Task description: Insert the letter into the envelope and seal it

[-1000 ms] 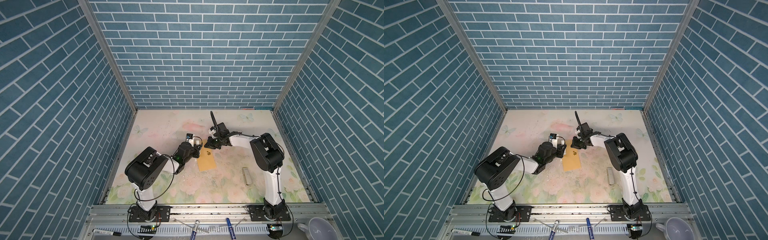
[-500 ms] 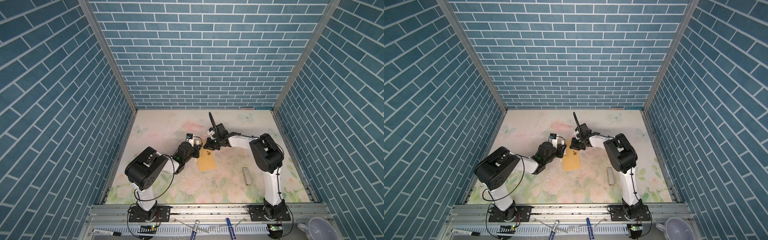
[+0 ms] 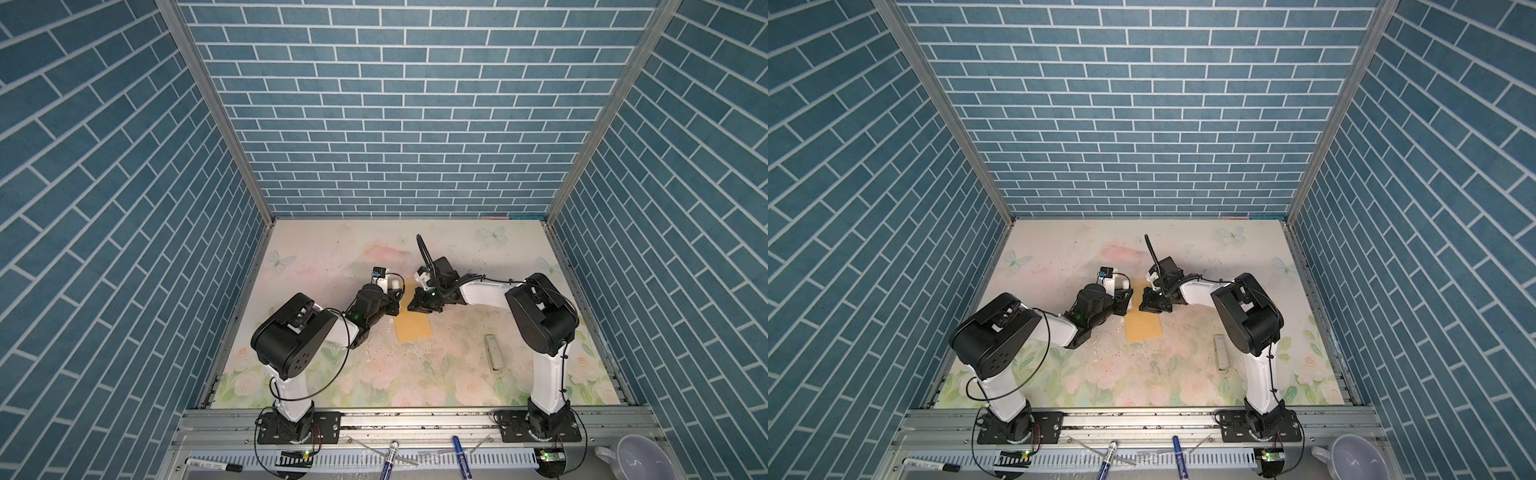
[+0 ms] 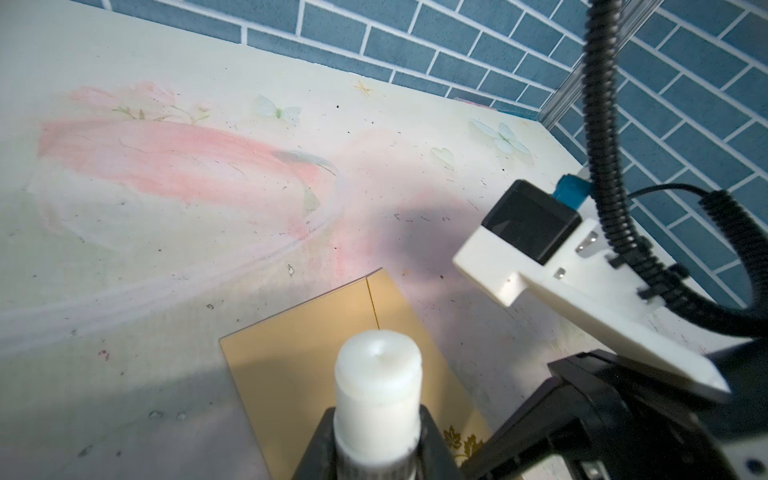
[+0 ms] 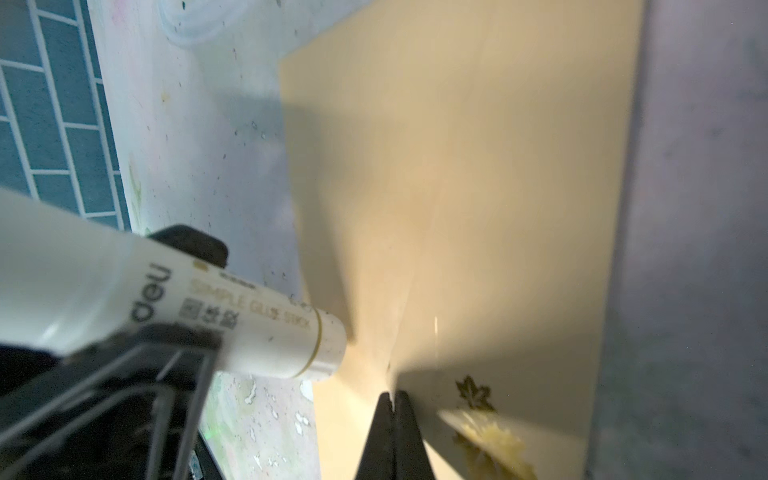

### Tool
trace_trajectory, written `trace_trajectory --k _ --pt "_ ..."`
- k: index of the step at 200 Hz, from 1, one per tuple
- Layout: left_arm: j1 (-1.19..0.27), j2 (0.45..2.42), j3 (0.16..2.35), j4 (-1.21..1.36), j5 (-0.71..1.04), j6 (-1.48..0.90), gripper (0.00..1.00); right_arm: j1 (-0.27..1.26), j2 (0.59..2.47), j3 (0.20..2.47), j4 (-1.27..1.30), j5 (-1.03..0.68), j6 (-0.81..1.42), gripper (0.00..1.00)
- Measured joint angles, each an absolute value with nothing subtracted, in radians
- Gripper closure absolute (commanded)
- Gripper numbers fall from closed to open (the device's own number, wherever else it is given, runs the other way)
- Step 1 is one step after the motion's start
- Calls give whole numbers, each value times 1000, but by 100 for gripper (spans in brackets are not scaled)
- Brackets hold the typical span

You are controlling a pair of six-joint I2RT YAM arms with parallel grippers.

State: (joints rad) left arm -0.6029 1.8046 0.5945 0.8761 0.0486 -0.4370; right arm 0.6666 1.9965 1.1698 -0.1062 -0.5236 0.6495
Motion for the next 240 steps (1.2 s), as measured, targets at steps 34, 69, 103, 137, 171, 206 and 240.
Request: trace_trajectory --k 34,69,103,137,171,206,240 --pt "-603 1805 595 876 49 -437 100 667 1980 1145 -104 -524 649 100" --pt "-603 1798 595 868 49 -437 100 668 1976 1147 -104 -521 649 100" --pt "-603 1747 595 803 54 -438 100 670 1909 1145 -115 -469 642 92" --pt "-603 1615 616 717 75 -437 100 670 1681 1123 -85 -396 579 74" --pt "-602 1467 709 609 123 -429 100 662 1469 1097 -48 -348 488 49" --pt "-583 1357 775 555 210 -442 100 645 1339 1044 -41 -337 413 18" --pt "-540 1306 785 555 321 -502 100 604 1272 1018 -9 -417 403 16"
